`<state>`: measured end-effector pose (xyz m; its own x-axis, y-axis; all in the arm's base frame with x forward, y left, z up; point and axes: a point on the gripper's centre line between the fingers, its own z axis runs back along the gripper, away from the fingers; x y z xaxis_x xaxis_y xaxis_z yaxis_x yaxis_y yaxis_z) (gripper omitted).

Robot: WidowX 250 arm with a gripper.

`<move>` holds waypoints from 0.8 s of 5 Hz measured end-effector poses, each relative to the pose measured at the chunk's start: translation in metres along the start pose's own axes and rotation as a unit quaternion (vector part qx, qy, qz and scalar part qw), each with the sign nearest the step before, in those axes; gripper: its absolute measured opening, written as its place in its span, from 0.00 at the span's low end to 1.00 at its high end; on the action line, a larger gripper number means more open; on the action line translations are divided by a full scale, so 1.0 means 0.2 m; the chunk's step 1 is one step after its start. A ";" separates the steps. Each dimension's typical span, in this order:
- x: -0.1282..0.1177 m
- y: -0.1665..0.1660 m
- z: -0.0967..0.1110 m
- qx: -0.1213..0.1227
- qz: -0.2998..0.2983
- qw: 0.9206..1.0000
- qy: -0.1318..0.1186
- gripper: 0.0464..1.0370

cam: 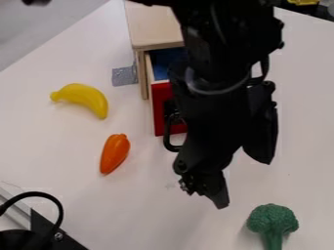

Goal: Closed the drawer

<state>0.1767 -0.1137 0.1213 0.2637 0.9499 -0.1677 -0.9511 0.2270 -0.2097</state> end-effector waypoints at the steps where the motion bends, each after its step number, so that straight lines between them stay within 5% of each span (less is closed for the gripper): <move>1: 0.01 0.02 -0.01 0.007 0.002 1.000 -0.002 0.96; 3: 0.03 -0.02 -0.03 0.007 0.026 1.000 -0.012 0.91; 4: 0.05 -0.03 -0.02 0.002 0.044 0.999 -0.019 0.62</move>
<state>0.1865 -0.1065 0.1161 0.1728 0.9736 -0.1494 -0.9710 0.1429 -0.1918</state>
